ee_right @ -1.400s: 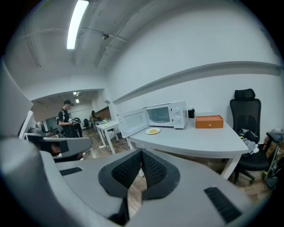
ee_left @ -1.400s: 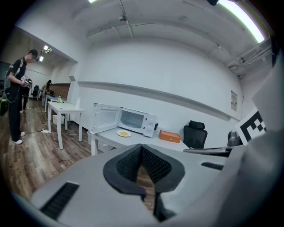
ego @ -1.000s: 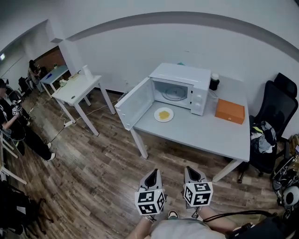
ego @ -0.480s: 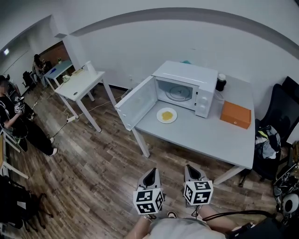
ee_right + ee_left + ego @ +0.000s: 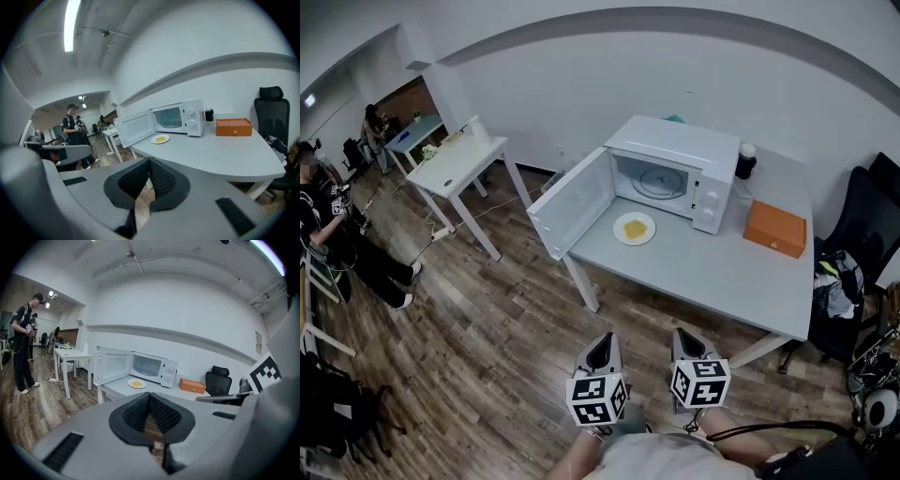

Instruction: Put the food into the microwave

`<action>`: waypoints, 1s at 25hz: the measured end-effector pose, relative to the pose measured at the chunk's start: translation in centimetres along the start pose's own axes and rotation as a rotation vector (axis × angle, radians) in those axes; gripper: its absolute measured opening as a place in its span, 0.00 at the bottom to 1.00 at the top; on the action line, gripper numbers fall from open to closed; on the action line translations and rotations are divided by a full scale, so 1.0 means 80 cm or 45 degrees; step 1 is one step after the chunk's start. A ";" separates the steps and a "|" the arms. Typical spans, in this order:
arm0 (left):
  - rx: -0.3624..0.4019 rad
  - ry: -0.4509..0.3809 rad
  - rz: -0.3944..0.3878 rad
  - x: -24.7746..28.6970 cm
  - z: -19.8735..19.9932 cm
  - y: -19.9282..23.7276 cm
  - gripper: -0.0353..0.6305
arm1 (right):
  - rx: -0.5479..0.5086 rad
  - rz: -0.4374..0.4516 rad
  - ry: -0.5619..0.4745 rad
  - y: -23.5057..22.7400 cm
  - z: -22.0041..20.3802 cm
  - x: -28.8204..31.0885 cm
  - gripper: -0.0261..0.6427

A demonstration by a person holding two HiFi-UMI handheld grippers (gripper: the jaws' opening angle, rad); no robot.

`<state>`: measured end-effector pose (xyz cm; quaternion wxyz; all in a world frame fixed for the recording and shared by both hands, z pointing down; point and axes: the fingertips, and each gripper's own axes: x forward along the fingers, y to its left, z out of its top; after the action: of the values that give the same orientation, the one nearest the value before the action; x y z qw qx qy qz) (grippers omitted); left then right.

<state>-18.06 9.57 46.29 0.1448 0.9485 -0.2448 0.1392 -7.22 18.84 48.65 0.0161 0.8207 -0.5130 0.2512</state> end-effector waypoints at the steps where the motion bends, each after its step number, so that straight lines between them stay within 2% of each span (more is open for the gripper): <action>1: 0.000 0.002 -0.001 0.003 0.001 0.001 0.06 | 0.000 0.003 0.001 0.000 0.002 0.003 0.06; 11: 0.007 0.013 -0.047 0.055 0.009 0.016 0.06 | 0.003 -0.023 0.004 -0.012 0.012 0.044 0.06; 25: 0.037 0.032 -0.110 0.172 0.064 0.063 0.06 | 0.010 -0.063 -0.010 -0.026 0.077 0.158 0.06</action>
<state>-8.04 -2.25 47.20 0.1400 0.9584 -0.1997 0.1483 1.41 7.56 49.14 0.0172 0.8342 -0.4916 0.2494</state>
